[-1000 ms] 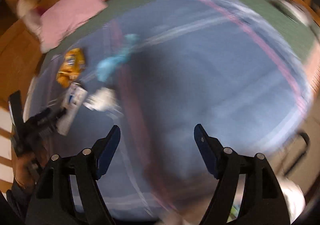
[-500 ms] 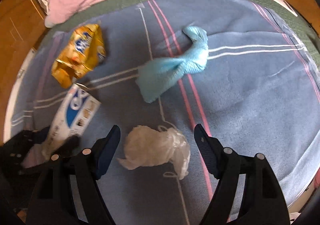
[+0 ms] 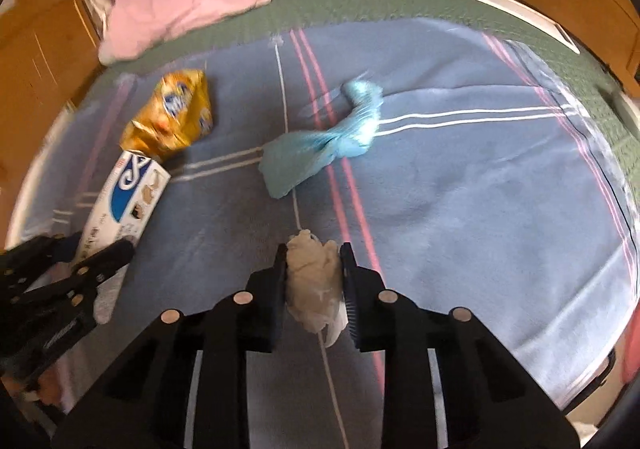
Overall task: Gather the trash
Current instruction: 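Grasp the white ointment box with the left tool while the right tool grasps the tissue, then drop the ointment box and tissue into the white bin with both tools, then grasp the yellow snack bag with the left tool while the right tool grasps the blue cloth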
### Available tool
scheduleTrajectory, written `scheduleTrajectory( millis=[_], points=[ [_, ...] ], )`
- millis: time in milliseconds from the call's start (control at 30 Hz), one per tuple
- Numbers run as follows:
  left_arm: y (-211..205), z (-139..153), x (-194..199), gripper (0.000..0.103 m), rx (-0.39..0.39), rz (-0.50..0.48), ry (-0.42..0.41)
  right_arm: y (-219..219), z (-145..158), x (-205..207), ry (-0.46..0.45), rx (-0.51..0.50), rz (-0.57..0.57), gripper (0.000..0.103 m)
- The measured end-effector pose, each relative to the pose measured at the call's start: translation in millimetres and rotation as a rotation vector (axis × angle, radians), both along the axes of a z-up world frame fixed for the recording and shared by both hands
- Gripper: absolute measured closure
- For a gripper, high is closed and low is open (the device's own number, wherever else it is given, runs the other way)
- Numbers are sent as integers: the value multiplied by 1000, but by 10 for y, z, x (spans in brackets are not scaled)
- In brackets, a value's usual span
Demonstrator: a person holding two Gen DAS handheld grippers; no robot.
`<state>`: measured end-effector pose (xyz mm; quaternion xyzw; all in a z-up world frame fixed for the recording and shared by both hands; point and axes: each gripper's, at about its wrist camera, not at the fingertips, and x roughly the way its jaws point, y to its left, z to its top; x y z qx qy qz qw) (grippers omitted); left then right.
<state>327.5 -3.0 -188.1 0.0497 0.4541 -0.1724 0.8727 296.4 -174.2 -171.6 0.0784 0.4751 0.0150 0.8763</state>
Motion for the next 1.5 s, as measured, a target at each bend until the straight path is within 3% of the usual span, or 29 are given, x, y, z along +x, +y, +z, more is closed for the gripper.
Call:
scheduleTrajectory(
  millis=[267, 400, 533, 633, 667, 700, 767, 833, 900, 933, 1033, 1167, 1333, 1433, 1500],
  points=[
    [-393, 513, -607, 63, -233, -139, -56, -734, 638, -937, -63, 94, -10, 77],
    [-775, 647, -1014, 63, -240, -274, -95, -1081, 751, -1468, -30, 89, -28, 77],
    [-1115, 665, -1361, 63, -271, -400, -35, -1296, 725, -1933, 49, 66, -43, 76],
    [-1396, 613, -1618, 63, -251, -516, 21, -1419, 607, -2214, 172, 41, -50, 64],
    [-1464, 585, -1703, 63, -243, -556, 42, -1495, 596, -2308, 189, 49, -74, 54],
    [-1556, 548, -1815, 63, -239, -611, 73, -1587, 613, -2390, 184, 62, -110, 43],
    [-1715, 465, -2012, 62, -264, -711, 152, -1823, 703, -2516, 147, 94, -215, 35],
    [-1823, 388, -2166, 55, -287, -787, 213, -2037, 780, -2588, 108, 138, -306, 35],
    [-1894, 346, -2306, 18, -306, -844, 249, -2189, 809, -2621, 83, 191, -373, 34],
    [-1906, 339, -2341, 13, -303, -845, 244, -2251, 801, -2626, 78, 218, -405, 34],
    [-1820, 355, -2232, 11, -291, -800, 210, -2295, 748, -2498, 91, 249, -425, 34],
    [-1436, 450, -1688, 11, -230, -569, 104, -2158, 648, -2277, 119, 255, -385, 34],
    [-744, 536, -598, 10, -59, -109, -122, -1915, 564, -1905, 132, 263, -324, 34],
    [-313, 414, 53, 10, -73, 86, -106, -1663, 511, -1514, 137, 257, -269, 34],
    [28, 312, 418, 10, -157, 220, -65, -1436, 454, -1210, 132, 266, -222, 34]
  ],
)
